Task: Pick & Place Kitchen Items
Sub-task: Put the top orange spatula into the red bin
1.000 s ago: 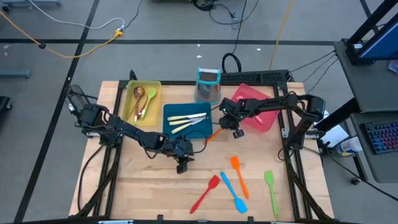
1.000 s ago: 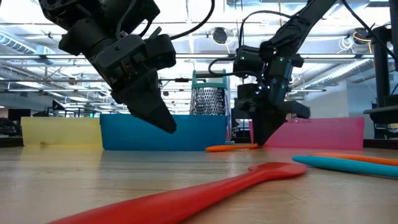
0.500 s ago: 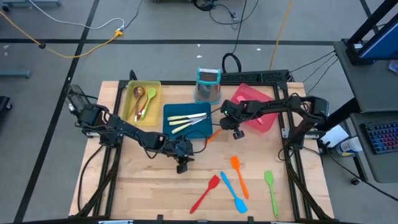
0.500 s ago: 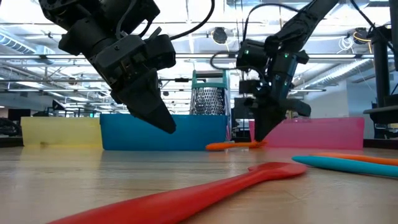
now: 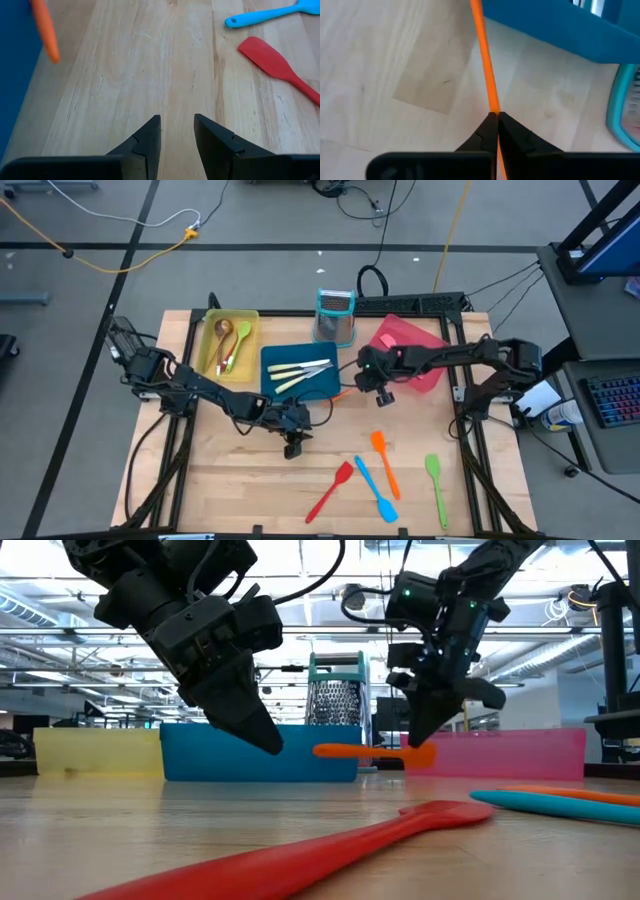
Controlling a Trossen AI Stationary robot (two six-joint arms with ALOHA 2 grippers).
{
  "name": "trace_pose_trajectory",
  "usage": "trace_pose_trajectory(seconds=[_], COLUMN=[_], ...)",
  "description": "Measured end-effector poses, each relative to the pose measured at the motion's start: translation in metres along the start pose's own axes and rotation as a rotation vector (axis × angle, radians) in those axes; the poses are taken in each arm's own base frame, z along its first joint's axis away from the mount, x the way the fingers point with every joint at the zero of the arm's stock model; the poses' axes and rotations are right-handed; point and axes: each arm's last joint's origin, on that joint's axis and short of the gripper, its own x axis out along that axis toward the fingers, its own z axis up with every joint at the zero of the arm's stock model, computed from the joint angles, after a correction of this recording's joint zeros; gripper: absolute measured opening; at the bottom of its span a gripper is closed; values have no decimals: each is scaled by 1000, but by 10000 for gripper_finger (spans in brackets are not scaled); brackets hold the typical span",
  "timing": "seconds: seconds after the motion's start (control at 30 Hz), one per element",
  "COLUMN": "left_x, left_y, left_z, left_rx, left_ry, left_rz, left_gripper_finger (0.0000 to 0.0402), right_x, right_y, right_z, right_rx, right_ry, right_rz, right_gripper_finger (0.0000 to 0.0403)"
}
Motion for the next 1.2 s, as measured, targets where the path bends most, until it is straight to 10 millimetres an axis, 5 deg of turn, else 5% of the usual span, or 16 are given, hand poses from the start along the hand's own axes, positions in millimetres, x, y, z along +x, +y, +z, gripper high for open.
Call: trace_pose_trajectory(seconds=[0.43, 0.63, 0.97, 1.2], left_x=[0, 0, 0, 0], left_y=[0, 0, 0, 0], left_z=[0, 0, 1, 2], left_rx=[0, -1, -6, -10], left_ry=[0, -4, -14, -21], left_rz=[0, -1, -4, -7], left_gripper_finger=[120, 120, 120, 120], right_x=[-10, -43, -113, -125], right_y=[24, 37, 44, 28], right_z=[8, 7, -26, -45], right_rx=[20, 129, 311, 503], right_ry=[78, 62, 177, 202], right_rz=[-29, -25, -350, -488], right_gripper_finger=[0, 0, 0, 0])
